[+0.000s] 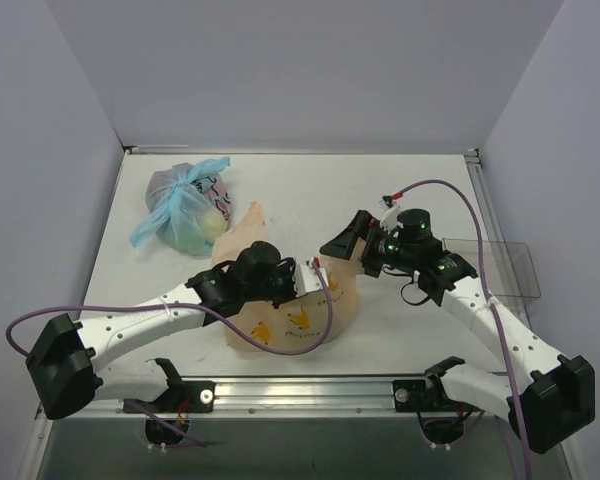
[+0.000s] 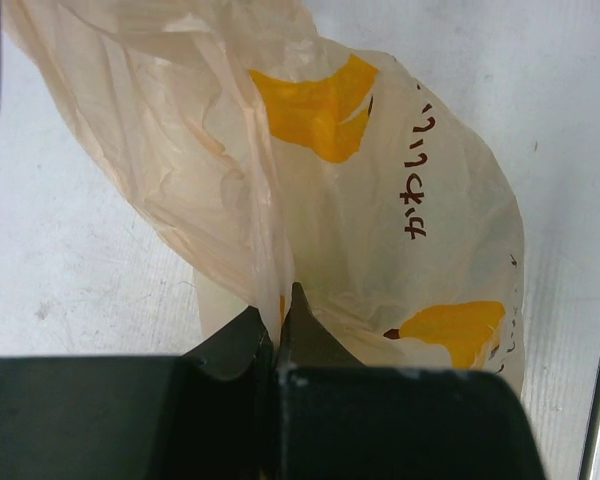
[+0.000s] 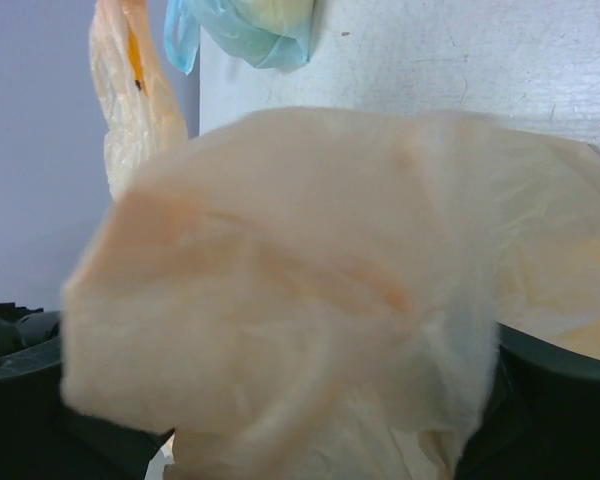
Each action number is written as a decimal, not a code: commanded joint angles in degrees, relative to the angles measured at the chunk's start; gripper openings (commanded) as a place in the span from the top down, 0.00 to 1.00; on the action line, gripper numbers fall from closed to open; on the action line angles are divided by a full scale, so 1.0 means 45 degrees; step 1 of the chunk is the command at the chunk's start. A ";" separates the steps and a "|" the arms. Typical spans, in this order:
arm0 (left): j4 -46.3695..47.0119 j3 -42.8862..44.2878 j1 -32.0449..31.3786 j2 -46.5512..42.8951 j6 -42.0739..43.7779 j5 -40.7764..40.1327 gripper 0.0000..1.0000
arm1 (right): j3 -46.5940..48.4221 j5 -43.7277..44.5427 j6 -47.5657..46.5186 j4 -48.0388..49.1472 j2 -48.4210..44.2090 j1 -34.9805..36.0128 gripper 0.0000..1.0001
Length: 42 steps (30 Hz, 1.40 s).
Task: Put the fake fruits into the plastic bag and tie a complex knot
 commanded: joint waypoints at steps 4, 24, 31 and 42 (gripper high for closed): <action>0.0795 0.0245 -0.0155 -0.0085 0.0247 0.0443 1.00 | 0.0729 0.1228 0.0228 0.0579 0.1060 0.0696 0.13; -0.0062 0.1162 0.2068 -0.0242 0.1126 0.4459 1.00 | 0.2449 0.0489 -1.0134 -0.0964 0.0964 0.0756 1.00; -0.1489 0.1359 0.2482 -0.0046 0.2025 0.6088 1.00 | 0.0869 -0.1230 -1.5685 -0.0418 0.0281 0.0756 1.00; -0.1160 0.1320 0.2834 0.0832 0.1225 0.5912 1.00 | 0.0690 -0.4706 -1.8228 -0.1529 -0.1185 0.0736 1.00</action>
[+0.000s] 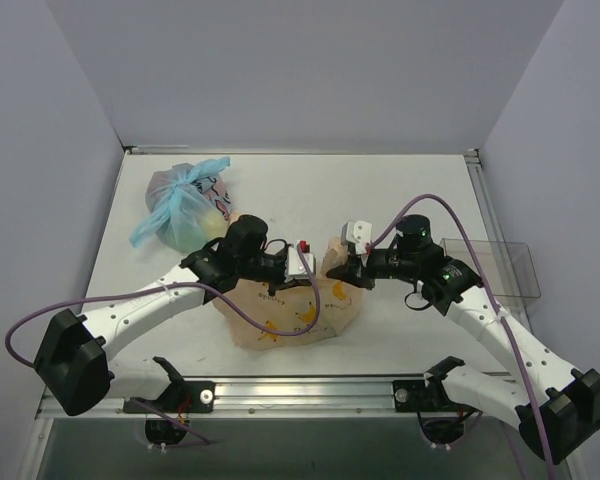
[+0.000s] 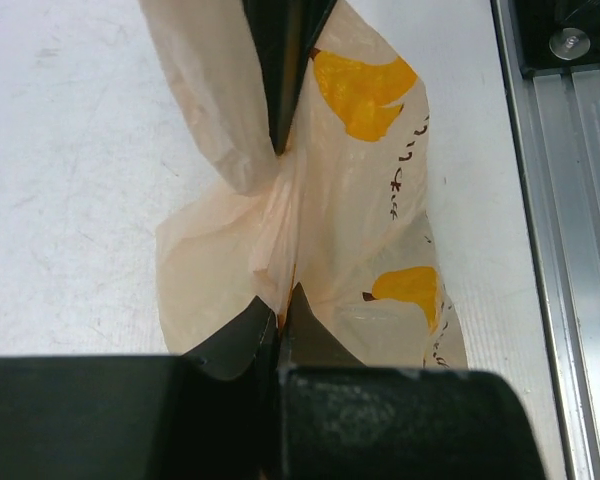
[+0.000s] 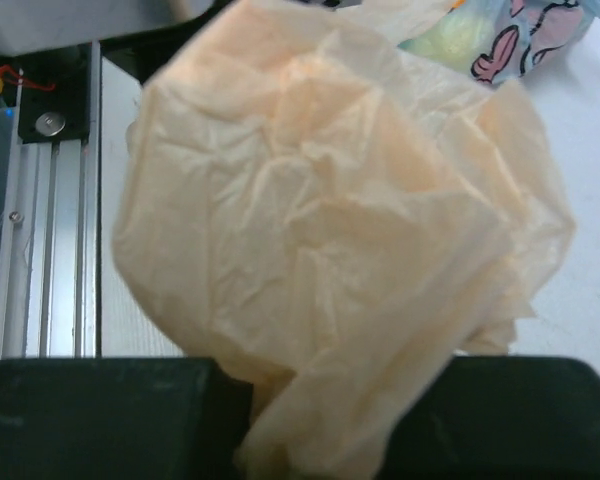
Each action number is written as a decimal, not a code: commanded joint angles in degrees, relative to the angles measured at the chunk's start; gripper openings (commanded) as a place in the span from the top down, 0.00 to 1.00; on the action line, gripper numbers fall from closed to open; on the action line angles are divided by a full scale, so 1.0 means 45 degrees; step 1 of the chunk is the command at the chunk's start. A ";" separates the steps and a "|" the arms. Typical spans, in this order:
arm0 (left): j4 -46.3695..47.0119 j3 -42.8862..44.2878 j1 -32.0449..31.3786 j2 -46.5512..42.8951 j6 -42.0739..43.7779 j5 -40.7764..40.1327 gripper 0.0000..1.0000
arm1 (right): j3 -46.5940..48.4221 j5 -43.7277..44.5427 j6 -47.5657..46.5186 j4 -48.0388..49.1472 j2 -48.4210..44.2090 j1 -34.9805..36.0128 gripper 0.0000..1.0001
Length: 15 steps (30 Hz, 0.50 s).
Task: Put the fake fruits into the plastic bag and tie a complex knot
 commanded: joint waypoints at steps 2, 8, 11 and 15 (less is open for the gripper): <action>-0.0570 0.0183 0.0444 0.0080 -0.0360 -0.0043 1.00 | 0.0507 -0.1367 -0.0908 -0.1313 -0.0350 -0.0245 0.88; -0.0296 0.0085 0.0444 -0.0057 -0.0847 -0.0062 1.00 | 0.0410 -0.1407 0.0575 -0.1412 -0.0350 -0.0284 0.53; -0.0179 0.0066 0.0444 -0.0135 -0.0907 0.0075 1.00 | -0.0018 -0.1369 0.1122 -0.0750 -0.0370 -0.0128 0.35; 0.0036 0.0085 0.0444 -0.0213 -0.0927 0.0231 1.00 | -0.0293 -0.0745 0.1456 0.0364 0.0215 0.0068 0.32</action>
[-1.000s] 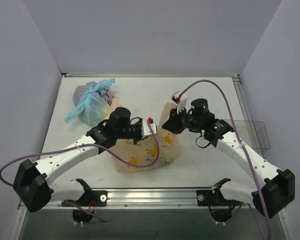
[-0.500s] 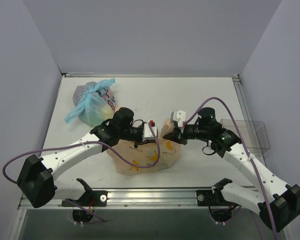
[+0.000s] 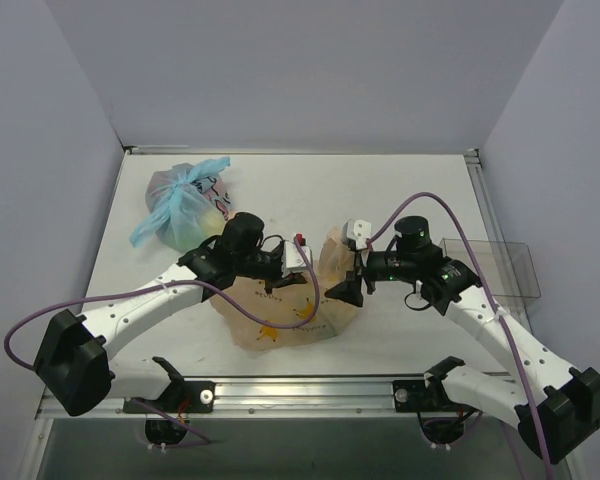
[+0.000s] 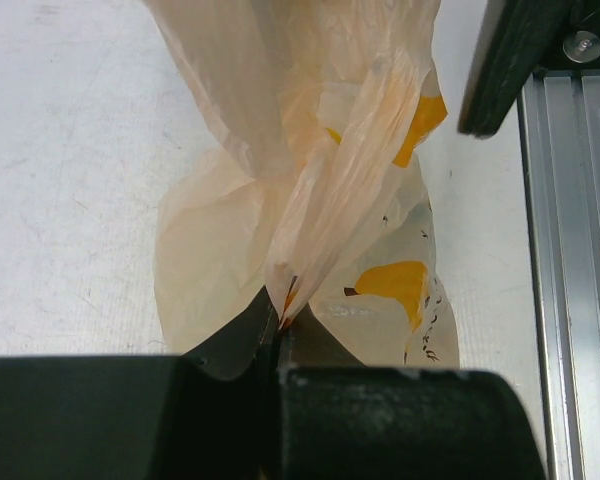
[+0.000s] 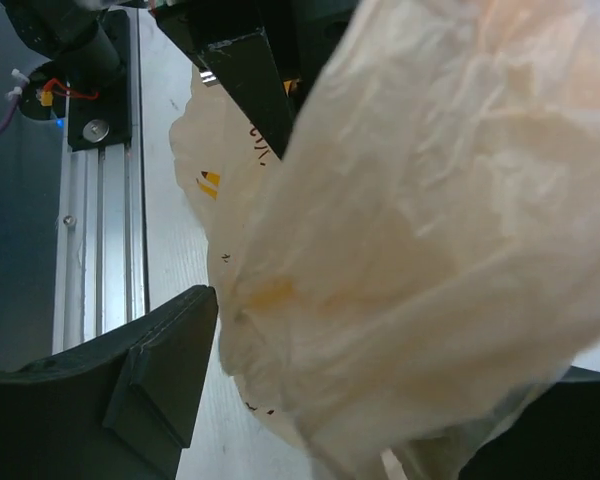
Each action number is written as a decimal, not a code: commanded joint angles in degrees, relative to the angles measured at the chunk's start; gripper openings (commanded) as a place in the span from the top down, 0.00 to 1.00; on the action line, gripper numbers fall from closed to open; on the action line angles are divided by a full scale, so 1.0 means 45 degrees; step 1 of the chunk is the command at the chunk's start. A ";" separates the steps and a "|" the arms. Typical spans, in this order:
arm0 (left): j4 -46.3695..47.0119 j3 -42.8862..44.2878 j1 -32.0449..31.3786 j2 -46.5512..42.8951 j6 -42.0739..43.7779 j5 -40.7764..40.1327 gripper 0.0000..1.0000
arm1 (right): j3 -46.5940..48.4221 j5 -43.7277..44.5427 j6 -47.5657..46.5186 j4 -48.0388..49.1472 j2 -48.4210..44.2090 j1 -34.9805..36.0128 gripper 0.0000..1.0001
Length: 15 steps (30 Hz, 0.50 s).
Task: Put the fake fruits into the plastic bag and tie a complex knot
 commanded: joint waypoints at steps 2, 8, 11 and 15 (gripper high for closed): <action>0.0133 0.0105 0.0055 -0.0344 -0.0184 0.0353 1.00 | -0.0289 0.0326 0.0447 0.1674 0.0460 0.0136 0.37; 0.0426 -0.0071 0.0172 -0.0773 -0.0727 0.0101 1.00 | -0.0426 0.1261 0.0503 0.2222 0.0637 0.0136 1.00; 0.0348 0.0143 0.0211 -0.1590 -0.2187 -0.0367 0.82 | -0.0368 0.1730 0.0796 0.2145 0.0442 0.0039 1.00; -0.0468 0.0689 0.0328 -0.3290 -0.4457 -0.1966 0.38 | -0.0368 0.1655 0.1032 0.1853 0.0129 -0.0001 1.00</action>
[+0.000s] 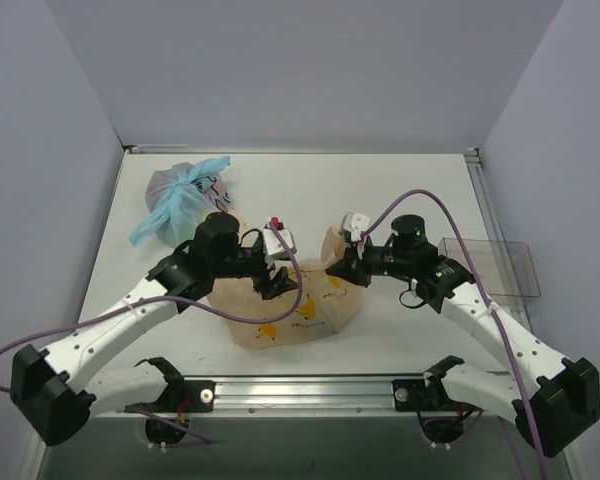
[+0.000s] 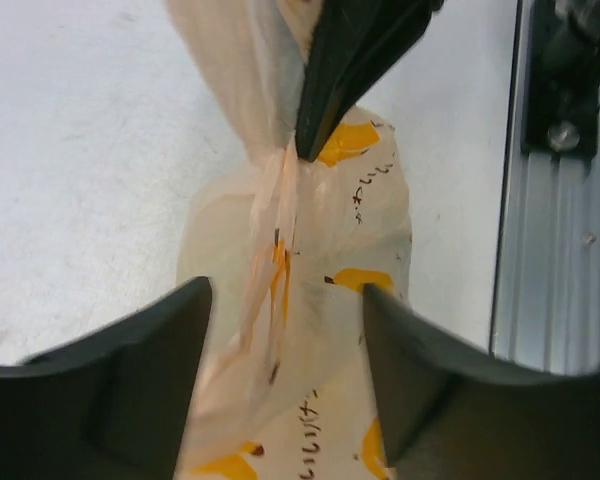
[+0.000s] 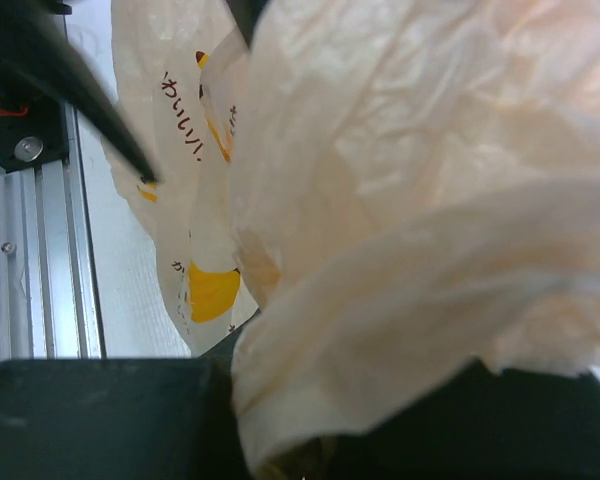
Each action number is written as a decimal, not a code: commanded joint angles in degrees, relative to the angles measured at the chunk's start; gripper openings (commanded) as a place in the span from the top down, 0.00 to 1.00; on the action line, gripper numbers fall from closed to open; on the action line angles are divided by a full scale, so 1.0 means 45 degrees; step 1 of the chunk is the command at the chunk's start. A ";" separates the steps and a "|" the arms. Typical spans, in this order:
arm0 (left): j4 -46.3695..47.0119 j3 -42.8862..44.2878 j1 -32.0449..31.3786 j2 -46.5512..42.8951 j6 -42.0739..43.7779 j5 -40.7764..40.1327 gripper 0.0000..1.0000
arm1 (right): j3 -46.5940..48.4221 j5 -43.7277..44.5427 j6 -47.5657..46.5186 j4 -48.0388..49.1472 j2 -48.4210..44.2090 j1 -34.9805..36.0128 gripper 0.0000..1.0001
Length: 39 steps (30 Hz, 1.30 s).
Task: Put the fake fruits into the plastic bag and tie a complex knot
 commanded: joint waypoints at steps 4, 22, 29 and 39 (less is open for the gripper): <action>-0.1619 0.1320 0.1270 -0.3531 -0.3808 -0.1595 0.13 | -0.0096 0.0051 0.0055 -0.0082 -0.0596 -0.0025 1.00; -0.3575 0.0618 0.7898 -0.2503 -0.8868 0.0280 0.03 | -0.0603 0.0187 -0.3714 -0.1861 -0.0889 0.1380 1.00; -0.2383 -0.0398 0.6572 -0.1995 -0.9946 -0.0498 0.02 | -0.0780 0.0734 -0.5042 -0.2173 -0.0616 0.2142 1.00; -0.0860 -0.0380 0.4266 -0.0277 -1.0903 -0.3001 0.03 | -0.0780 0.0929 -0.7073 -0.3129 -0.0401 0.3079 1.00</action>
